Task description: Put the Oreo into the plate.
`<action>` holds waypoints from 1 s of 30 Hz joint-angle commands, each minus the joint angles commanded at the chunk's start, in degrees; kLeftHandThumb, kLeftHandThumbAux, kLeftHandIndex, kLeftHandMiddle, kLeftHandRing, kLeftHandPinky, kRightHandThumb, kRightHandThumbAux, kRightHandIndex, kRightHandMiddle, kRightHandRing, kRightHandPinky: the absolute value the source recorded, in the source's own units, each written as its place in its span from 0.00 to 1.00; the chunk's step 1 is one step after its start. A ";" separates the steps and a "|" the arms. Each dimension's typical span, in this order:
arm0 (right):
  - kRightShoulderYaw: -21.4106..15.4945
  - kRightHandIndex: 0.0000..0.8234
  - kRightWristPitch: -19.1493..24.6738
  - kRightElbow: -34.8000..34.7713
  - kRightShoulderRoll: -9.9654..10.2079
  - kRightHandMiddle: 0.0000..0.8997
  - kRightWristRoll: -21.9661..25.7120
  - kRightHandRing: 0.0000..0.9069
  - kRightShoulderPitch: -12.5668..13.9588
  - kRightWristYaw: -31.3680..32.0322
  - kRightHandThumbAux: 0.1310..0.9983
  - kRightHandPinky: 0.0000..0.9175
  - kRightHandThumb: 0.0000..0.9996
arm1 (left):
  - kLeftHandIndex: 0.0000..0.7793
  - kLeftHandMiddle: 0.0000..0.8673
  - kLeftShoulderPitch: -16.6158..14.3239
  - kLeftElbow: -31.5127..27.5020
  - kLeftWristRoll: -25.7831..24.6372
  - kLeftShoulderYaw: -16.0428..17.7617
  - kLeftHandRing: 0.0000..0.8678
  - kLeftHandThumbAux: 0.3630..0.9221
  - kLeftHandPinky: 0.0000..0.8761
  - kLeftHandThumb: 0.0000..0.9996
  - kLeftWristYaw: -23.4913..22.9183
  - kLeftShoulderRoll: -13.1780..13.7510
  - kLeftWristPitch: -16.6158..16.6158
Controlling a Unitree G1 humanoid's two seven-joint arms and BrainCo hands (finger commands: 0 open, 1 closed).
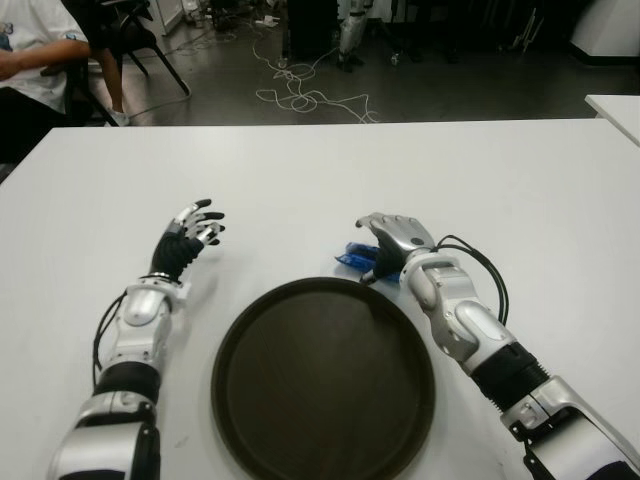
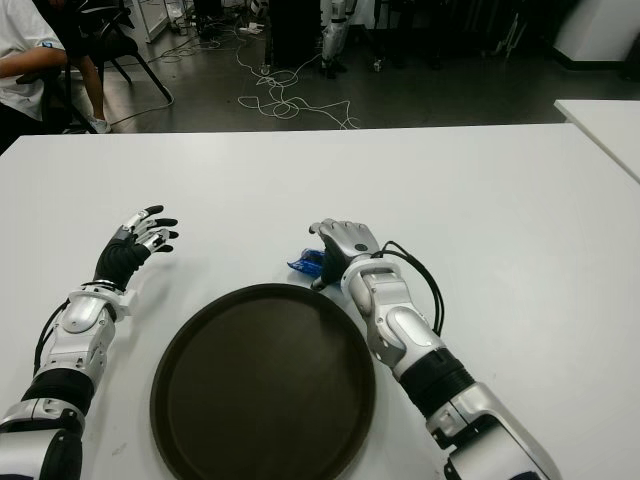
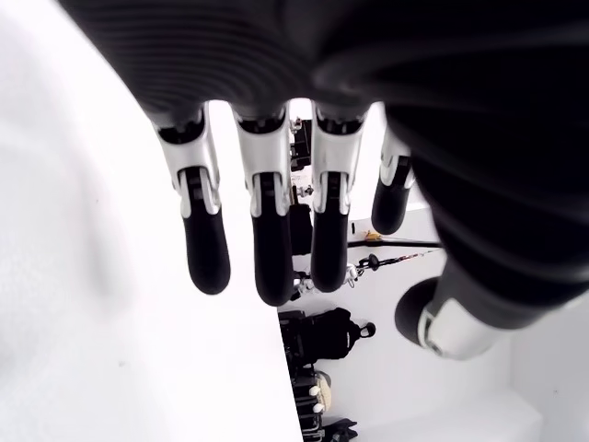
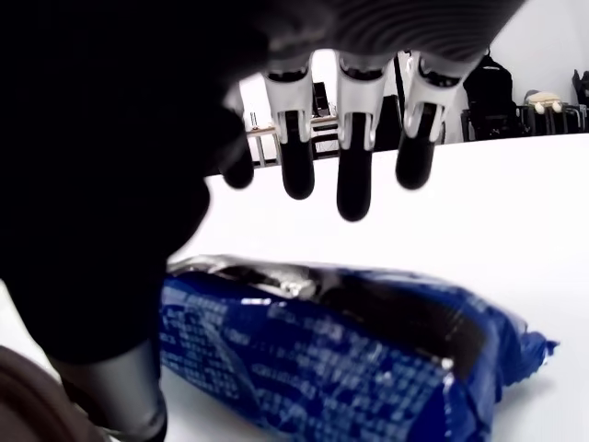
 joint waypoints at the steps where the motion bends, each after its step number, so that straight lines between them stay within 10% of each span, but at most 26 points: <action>1: 0.03 0.25 0.02 0.09 0.00 0.24 0.04 0.25 -0.05 0.00 0.78 0.23 0.00 | 0.22 0.32 -0.03 0.08 0.02 -0.01 0.33 0.50 0.39 0.17 0.00 0.02 -0.05; 30: -0.21 0.23 0.31 1.40 0.20 0.23 2.54 0.23 -1.02 0.18 0.78 0.23 0.00 | 0.21 0.32 0.42 -0.96 0.56 -0.43 0.33 0.49 0.39 0.15 0.16 0.16 0.04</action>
